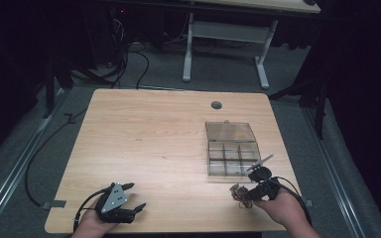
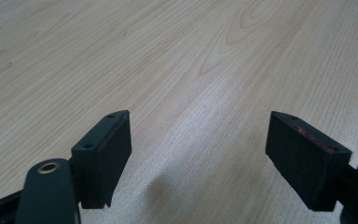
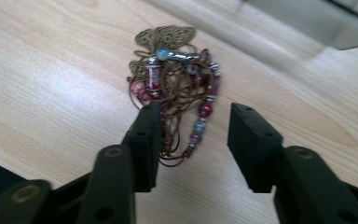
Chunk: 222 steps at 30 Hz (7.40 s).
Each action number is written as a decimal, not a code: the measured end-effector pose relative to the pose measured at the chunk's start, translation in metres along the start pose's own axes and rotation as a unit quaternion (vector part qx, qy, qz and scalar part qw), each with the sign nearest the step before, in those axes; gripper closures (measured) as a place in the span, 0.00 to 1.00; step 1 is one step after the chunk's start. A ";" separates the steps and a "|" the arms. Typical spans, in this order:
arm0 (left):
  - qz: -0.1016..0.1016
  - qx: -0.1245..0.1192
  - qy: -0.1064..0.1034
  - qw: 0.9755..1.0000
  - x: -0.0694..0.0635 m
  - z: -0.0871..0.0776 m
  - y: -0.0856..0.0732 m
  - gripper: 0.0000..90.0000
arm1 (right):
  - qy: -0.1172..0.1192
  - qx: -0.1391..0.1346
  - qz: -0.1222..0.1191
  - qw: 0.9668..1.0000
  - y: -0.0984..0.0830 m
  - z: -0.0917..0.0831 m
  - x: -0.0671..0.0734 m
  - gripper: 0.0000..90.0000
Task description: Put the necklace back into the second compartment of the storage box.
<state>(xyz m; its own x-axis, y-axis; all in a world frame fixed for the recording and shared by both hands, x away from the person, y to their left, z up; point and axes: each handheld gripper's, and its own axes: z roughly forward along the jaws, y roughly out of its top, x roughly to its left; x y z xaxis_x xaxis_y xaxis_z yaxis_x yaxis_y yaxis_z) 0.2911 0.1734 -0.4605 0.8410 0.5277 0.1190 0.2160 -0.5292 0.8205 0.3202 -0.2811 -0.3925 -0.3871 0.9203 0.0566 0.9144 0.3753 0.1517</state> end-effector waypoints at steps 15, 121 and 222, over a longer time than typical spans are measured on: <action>0.001 -0.001 -0.003 1.000 0.000 0.000 0.000 0.26 | -0.017 0.028 -0.015 0.999 0.015 0.029 0.012 0.41; 0.001 -0.001 -0.008 1.000 0.000 0.000 0.000 0.26 | -0.010 -0.009 -0.075 0.997 0.060 -0.062 0.003 0.90; 0.005 -0.001 -0.016 1.000 0.000 0.000 0.000 0.26 | -0.040 0.025 -0.050 0.998 0.156 0.023 -0.026 0.85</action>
<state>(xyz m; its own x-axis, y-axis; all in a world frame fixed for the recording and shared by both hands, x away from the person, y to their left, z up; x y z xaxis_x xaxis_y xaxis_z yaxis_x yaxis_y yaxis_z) 0.2913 0.1733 -0.4605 0.8584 0.5011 0.1098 0.2066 -0.5336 0.8201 0.4756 -0.2440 -0.3931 -0.4685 0.8828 -0.0353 0.8770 0.4695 0.1023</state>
